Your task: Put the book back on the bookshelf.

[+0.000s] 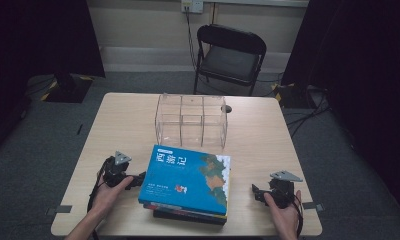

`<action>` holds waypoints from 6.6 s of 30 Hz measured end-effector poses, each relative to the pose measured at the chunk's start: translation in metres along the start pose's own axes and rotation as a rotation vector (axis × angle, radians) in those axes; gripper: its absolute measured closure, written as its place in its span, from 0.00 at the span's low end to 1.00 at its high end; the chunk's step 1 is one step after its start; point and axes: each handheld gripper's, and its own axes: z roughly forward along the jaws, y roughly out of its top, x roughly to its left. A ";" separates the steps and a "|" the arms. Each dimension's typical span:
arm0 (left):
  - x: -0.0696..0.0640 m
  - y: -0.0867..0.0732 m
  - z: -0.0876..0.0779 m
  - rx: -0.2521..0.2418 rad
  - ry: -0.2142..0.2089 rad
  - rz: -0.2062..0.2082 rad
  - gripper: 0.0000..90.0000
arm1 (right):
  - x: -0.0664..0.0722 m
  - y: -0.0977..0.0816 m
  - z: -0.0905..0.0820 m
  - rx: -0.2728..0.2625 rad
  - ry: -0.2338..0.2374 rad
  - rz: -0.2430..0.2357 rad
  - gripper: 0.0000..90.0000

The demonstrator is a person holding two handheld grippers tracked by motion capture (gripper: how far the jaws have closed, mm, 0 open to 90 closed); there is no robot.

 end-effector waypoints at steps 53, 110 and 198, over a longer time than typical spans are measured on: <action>-0.030 0.043 -0.092 -0.214 -0.277 -0.061 0.52 | 0.064 0.131 -0.025 -0.263 0.418 -0.127 0.46; -0.041 0.072 -0.037 -0.112 -0.484 -0.010 0.59 | 0.081 0.081 -0.027 -0.170 0.517 -0.157 0.52; -0.048 0.062 -0.048 -0.186 -0.410 -0.034 0.46 | 0.085 0.080 -0.040 -0.131 0.526 -0.218 0.53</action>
